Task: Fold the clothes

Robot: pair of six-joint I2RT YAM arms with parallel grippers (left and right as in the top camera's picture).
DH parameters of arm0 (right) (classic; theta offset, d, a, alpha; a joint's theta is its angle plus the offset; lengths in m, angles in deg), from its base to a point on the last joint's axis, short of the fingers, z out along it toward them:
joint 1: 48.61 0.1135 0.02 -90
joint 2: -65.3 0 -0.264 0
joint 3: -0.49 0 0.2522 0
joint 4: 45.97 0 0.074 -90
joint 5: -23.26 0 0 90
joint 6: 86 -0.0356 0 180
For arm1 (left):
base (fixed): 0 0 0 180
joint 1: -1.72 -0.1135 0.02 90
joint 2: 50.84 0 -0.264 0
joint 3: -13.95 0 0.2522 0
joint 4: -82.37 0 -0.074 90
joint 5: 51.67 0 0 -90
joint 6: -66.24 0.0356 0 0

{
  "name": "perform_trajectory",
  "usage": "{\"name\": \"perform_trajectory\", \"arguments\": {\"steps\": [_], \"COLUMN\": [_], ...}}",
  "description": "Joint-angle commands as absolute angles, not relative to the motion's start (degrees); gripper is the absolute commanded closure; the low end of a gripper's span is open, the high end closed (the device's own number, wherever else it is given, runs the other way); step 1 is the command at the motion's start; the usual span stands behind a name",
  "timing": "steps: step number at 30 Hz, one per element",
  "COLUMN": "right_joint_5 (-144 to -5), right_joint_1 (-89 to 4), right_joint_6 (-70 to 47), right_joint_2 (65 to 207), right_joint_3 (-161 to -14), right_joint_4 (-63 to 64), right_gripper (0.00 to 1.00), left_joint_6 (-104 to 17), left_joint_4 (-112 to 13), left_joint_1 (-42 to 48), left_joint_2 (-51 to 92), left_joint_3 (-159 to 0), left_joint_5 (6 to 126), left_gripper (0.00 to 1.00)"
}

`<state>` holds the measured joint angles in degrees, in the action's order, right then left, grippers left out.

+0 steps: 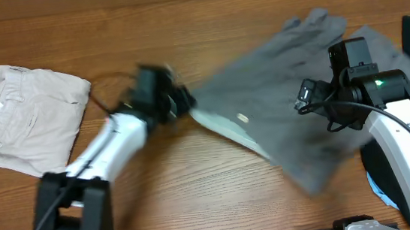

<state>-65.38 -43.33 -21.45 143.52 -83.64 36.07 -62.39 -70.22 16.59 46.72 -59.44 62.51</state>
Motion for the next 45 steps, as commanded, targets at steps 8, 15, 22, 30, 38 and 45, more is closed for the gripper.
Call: {"name": "perform_trajectory", "arguments": {"steps": [8,15,22,30,38,45], "right_joint_5": [-64.41,-64.39,-63.34,-63.37,-63.37,-63.37], "right_joint_1": [-43.44,-43.44,-43.44,-43.44,-43.44,-43.44], "right_joint_6": [-21.30,-21.30,-21.30,-21.32,-21.32,-21.32], "right_joint_2": [143.21,143.21,143.93,146.34,146.40,146.40], "right_joint_3": [-84.90,-84.90,-84.86,-84.86,-84.84,-84.84], "right_joint_4": [36.46,36.48,36.50,36.72,36.74,36.90], "right_gripper": [0.00,0.00,0.00,0.00,0.00,0.00], "left_joint_6": [-55.42,-52.34,-54.67,-57.41,-59.18,-59.35], "left_joint_4": [-67.73,-39.47,-40.63,-51.01,-54.68,-58.55], "left_joint_1": [-0.52,1.25,3.63,3.65,4.81,5.16], "left_joint_2": [44.73,45.30,47.18,51.72,57.49,58.13], "left_joint_3": [-73.96,-73.00,-65.24,-61.94,-61.94,-61.94], "left_joint_5": [63.67,62.84,61.29,66.49,67.98,69.79], "left_gripper": [0.00,0.00,0.12,0.23,0.23,0.27]}}
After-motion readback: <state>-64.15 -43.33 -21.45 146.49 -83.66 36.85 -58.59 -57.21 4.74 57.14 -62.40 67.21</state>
